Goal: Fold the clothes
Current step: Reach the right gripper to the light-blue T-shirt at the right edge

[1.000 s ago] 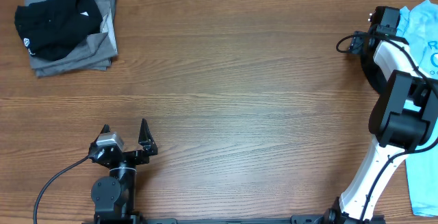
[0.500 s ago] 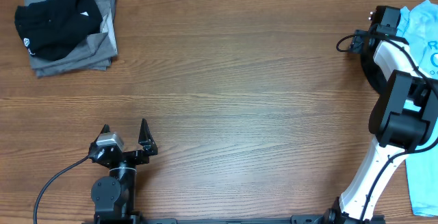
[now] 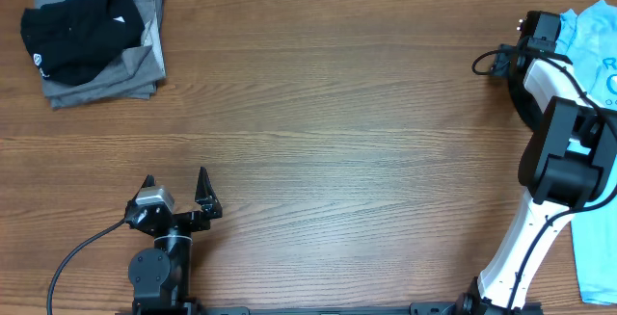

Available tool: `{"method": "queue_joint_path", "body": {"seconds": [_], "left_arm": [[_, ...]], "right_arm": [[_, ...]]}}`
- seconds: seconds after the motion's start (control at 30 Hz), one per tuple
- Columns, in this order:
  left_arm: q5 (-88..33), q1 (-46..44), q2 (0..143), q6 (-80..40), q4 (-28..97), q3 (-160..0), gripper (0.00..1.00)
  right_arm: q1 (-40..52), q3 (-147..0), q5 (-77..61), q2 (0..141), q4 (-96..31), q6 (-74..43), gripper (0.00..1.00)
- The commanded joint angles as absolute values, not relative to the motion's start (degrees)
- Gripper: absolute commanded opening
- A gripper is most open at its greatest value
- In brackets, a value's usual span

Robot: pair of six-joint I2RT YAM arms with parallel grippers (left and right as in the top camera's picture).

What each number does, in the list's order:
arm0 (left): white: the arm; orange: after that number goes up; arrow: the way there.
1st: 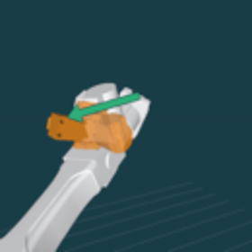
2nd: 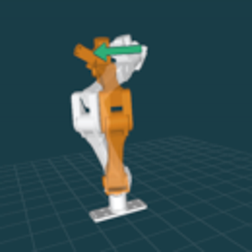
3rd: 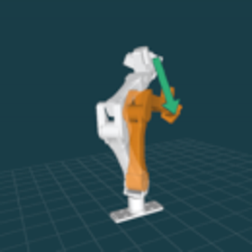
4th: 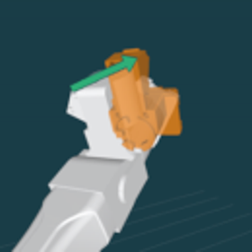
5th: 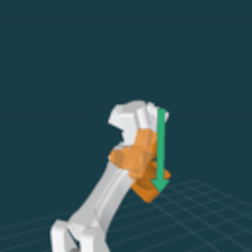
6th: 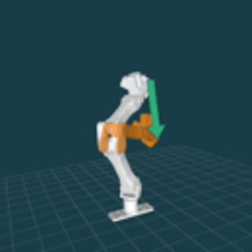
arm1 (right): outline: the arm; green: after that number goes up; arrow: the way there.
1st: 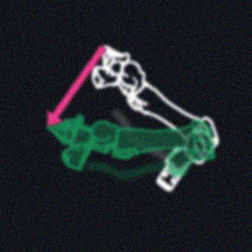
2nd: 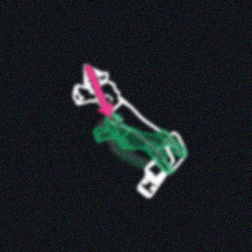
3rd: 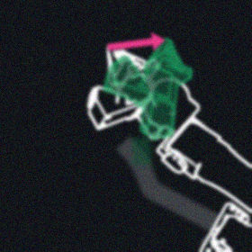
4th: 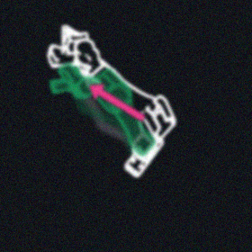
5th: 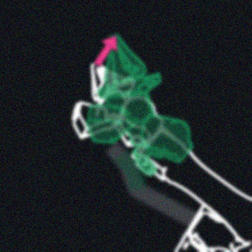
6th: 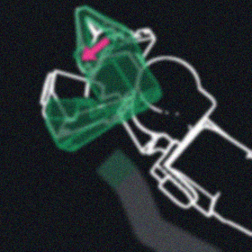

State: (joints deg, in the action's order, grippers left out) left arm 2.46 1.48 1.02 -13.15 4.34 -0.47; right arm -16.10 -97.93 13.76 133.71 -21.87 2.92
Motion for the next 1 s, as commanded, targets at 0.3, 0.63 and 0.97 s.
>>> {"method": "queue_joint_path", "body": {"seconds": [0.3,0.63,0.97], "left_arm": [[3.4,1.1,0.7,-11.8,4.1,-0.3,1.00],[3.4,1.1,0.7,-11.8,4.1,-0.3,1.00],[3.4,1.1,0.7,-11.8,4.1,-0.3,1.00]], "right_arm": [[-16.3,-99.0,14.1,134.8,-21.3,0.0,0.39],[-16.6,-99.0,14.1,134.8,-21.4,-0.1,0.20],[-16.6,-101.3,14.1,134.8,-23.8,-2.0,0.05]]}}
